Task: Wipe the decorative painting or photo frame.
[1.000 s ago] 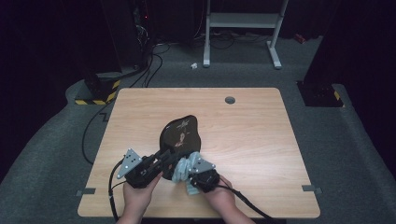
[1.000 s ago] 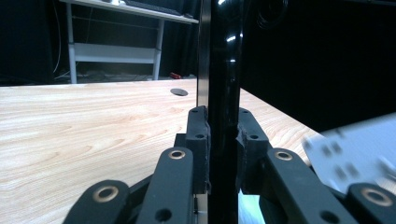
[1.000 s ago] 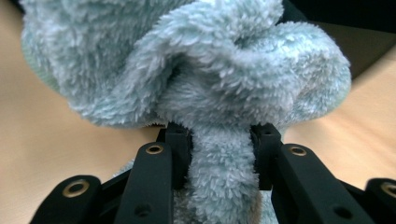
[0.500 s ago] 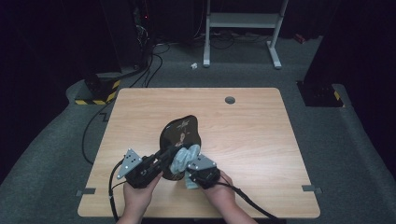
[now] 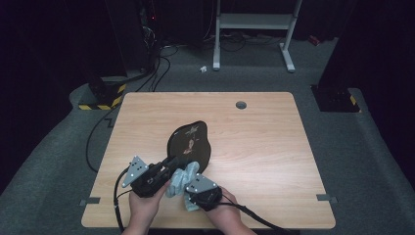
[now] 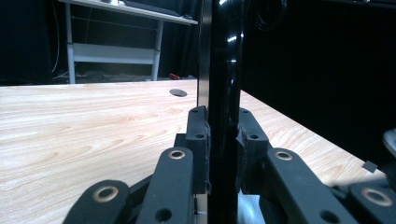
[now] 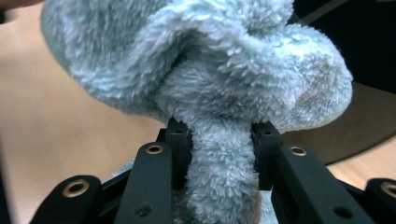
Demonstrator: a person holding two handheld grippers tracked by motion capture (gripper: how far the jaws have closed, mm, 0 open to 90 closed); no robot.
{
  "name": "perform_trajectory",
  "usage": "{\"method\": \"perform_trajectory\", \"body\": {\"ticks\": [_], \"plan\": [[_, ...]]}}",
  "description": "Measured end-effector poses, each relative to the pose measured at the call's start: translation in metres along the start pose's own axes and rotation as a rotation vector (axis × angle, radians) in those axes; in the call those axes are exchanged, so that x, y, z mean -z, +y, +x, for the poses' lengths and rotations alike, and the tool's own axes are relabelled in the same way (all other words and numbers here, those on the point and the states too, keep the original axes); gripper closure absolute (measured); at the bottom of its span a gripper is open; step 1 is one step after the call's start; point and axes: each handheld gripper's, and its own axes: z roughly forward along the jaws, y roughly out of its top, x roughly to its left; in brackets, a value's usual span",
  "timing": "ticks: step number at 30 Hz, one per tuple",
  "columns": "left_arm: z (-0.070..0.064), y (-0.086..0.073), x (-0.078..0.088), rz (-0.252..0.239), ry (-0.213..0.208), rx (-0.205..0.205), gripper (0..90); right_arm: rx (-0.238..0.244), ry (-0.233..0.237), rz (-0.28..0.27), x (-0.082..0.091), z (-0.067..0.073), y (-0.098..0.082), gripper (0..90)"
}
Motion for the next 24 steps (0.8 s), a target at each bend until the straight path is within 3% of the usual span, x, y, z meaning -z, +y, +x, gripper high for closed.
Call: {"method": "perform_trajectory", "body": {"ticks": [5,8,11,18,20,24], "plan": [[0.000,0.000,0.000,0.000,0.000,-0.001,78.6,-0.067,-0.061,-0.003,-0.002,-0.029,0.002,67.1],[0.000,0.000,0.000,0.000,0.000,-0.002,78.6,-0.098,-0.071,-0.008,-0.001,-0.037,0.003,67.2],[0.000,0.000,0.000,0.000,0.000,0.000,78.6,-0.072,-0.048,-0.008,0.000,-0.025,0.002,67.2],[0.000,0.000,0.000,0.000,-0.004,0.003,78.5,0.024,0.059,0.021,-0.004,0.022,-0.008,67.1],[0.000,0.000,0.000,0.001,-0.004,0.002,78.5,0.024,0.065,0.021,-0.004,0.023,-0.010,67.1],[0.000,0.000,0.000,0.001,-0.004,0.002,78.5,-0.009,0.047,0.038,-0.008,0.009,-0.014,67.0]]}}
